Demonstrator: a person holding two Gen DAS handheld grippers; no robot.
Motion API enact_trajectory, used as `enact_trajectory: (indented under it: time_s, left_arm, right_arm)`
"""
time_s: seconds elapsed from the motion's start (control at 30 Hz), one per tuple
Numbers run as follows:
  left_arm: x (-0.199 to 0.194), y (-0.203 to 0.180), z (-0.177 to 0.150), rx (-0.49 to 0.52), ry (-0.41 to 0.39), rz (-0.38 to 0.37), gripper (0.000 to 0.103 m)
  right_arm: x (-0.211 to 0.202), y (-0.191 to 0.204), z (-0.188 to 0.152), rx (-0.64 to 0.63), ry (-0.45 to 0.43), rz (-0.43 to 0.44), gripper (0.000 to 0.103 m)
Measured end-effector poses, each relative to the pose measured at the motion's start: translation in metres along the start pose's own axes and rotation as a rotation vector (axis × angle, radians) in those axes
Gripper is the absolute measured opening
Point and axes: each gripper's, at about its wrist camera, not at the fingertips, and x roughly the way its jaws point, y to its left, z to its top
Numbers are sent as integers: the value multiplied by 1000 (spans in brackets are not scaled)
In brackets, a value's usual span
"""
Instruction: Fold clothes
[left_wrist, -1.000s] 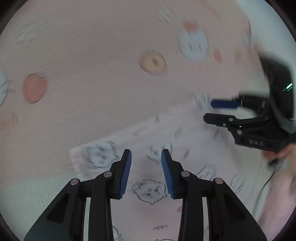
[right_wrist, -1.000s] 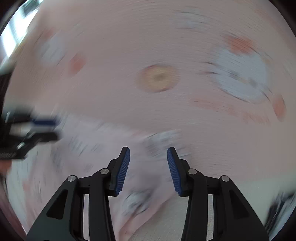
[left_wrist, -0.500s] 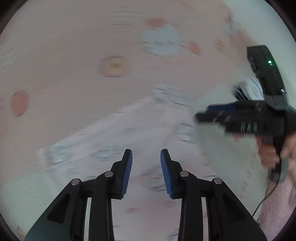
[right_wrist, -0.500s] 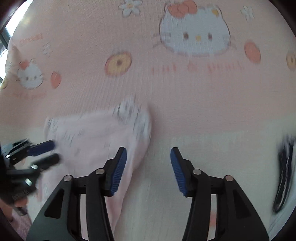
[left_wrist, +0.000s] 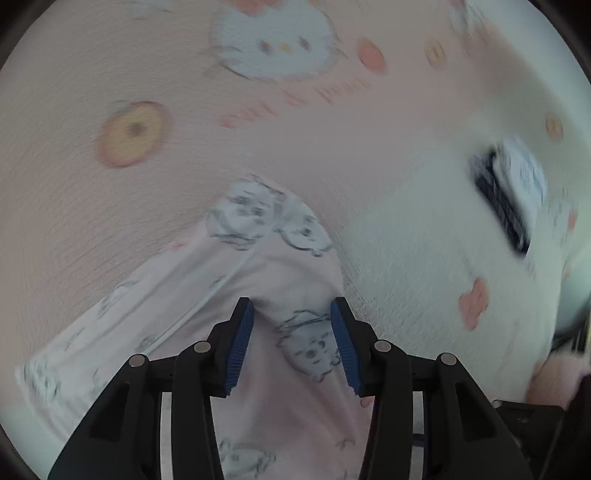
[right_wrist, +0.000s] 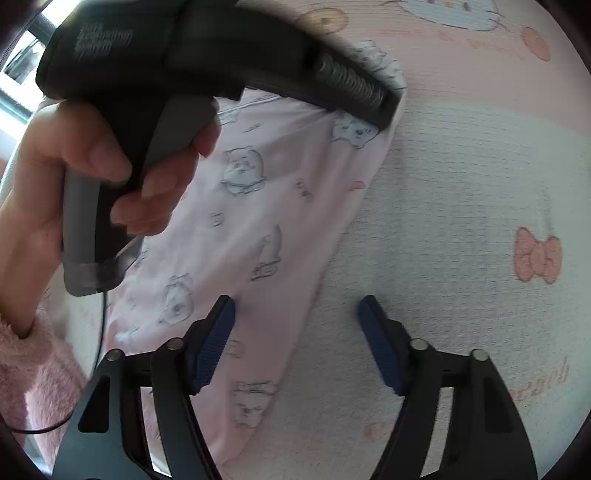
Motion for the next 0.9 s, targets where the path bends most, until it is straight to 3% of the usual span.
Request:
enact_trajectory:
  time_s: [0.07,0.13,0.2,0.27,0.37,0.4,0.47,0.5,0.57,0.6,0.7,0.77,0.83,0.9]
  left_arm:
    - [-17,9,-15,-35,-36,30,46]
    - [-36,18,-51,-58,-19,49,46]
    - [-42,25,-82,-59,23,79,46]
    - [-36,24,-105,-23,83,156,46]
    - [-42,24,-135,51,124,245,50]
    - [-47,27,-142,61,146,272,50]
    - [-57,40,-155,52,180,334,64]
    - [-63,49,-161,26,189,354,63]
    - [-78,55,-168,-18,153,345,58]
    - [-84,50,-170,-35,126,298,57]
    - [-94,22,-175,-51,58,120,57]
    - [-78,3,-183,5,110,148,57]
    - [-65,6,-201,22,175,227,59]
    - [-74,21,-215,-10,202,255,60]
  right_arm:
    - [-6,-14,9,80,-52,-27,62]
    - [-12,-25,18,133,-105,-42,63]
    - [-12,-20,28,90,-134,-16,63]
    - [0,0,38,-14,-127,-19,63]
    - [28,31,37,-187,-55,-197,59]
    - [28,31,35,-196,-63,-228,60]
    - [23,21,30,-154,-34,-334,63]
    - [18,15,28,-132,-31,-379,63]
    - [5,6,24,-90,-53,-415,60]
    - [-2,4,22,-66,-68,-406,60]
    - [-10,24,23,-12,-126,-182,59]
    - [4,50,22,-74,-99,-153,58]
    - [31,63,22,-153,-11,-241,56]
    - [33,60,21,-184,2,-314,58]
